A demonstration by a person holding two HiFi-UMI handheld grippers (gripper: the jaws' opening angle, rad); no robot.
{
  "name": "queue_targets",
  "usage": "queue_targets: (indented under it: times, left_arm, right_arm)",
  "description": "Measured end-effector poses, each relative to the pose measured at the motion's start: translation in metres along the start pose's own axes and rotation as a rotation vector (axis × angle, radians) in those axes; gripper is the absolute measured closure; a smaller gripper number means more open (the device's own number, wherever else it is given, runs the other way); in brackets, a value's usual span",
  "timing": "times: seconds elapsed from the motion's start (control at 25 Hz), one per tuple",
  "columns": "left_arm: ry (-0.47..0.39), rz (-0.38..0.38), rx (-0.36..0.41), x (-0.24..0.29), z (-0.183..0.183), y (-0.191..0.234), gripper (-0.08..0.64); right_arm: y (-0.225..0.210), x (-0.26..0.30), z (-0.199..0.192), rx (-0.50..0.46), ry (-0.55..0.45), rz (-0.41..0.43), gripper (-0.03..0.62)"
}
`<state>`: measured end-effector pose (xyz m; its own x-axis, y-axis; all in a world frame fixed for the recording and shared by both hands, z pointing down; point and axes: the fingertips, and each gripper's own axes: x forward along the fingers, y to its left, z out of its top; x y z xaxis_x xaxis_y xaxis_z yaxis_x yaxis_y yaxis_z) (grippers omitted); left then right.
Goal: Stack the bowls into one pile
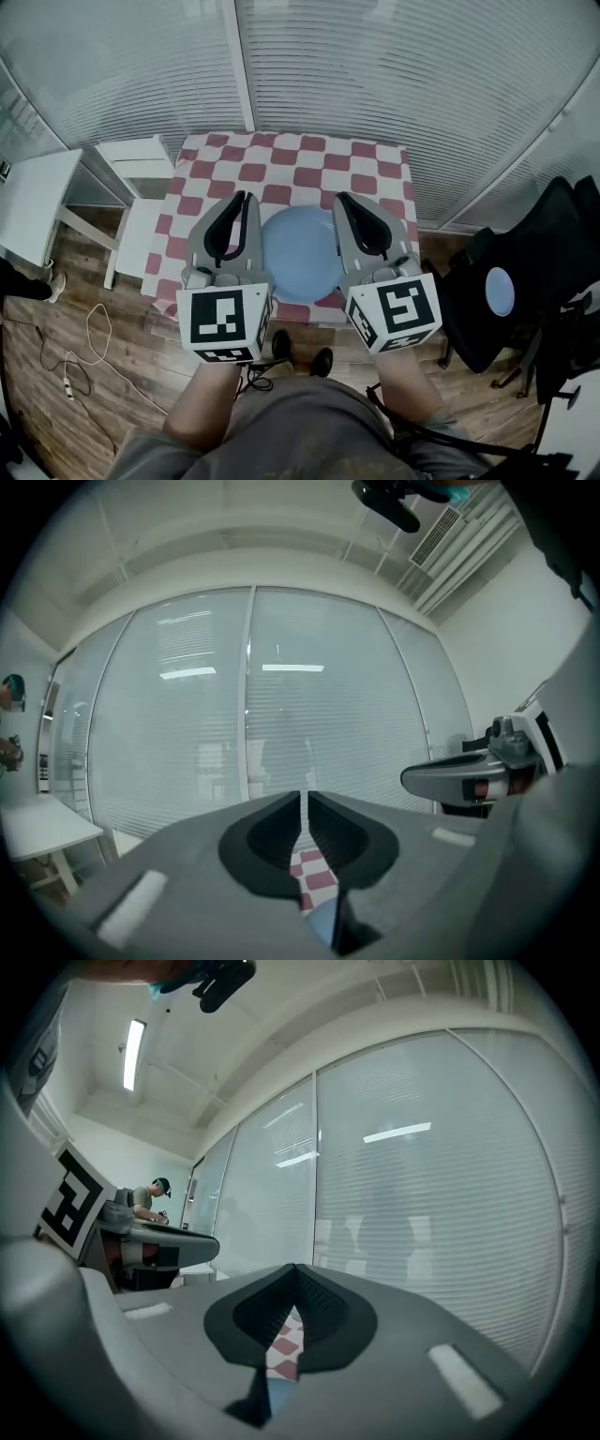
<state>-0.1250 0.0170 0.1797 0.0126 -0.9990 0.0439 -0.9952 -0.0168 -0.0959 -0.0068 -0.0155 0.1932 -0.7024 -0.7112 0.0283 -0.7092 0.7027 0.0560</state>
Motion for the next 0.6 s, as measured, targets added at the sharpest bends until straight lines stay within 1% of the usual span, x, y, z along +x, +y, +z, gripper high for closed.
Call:
queue_targets:
  times: [0.16,0.48,0.6]
  left_arm:
    - [-0.007,-0.012,-0.012,0.002,0.003,-0.004,0.534]
    - [-0.017,-0.013,-0.013,0.009,0.005,-0.006,0.538]
    - [-0.017,-0.013,-0.014,0.010,0.005,-0.006,0.542]
  right_arm:
    - [-0.008,-0.002,0.007,-0.020,-0.007,-0.024,0.568]
    - [-0.013,0.003,0.011,-0.058,-0.016,-0.026,0.568]
    - [-0.017,0.003,0.011,-0.070,-0.010,-0.040,0.568]
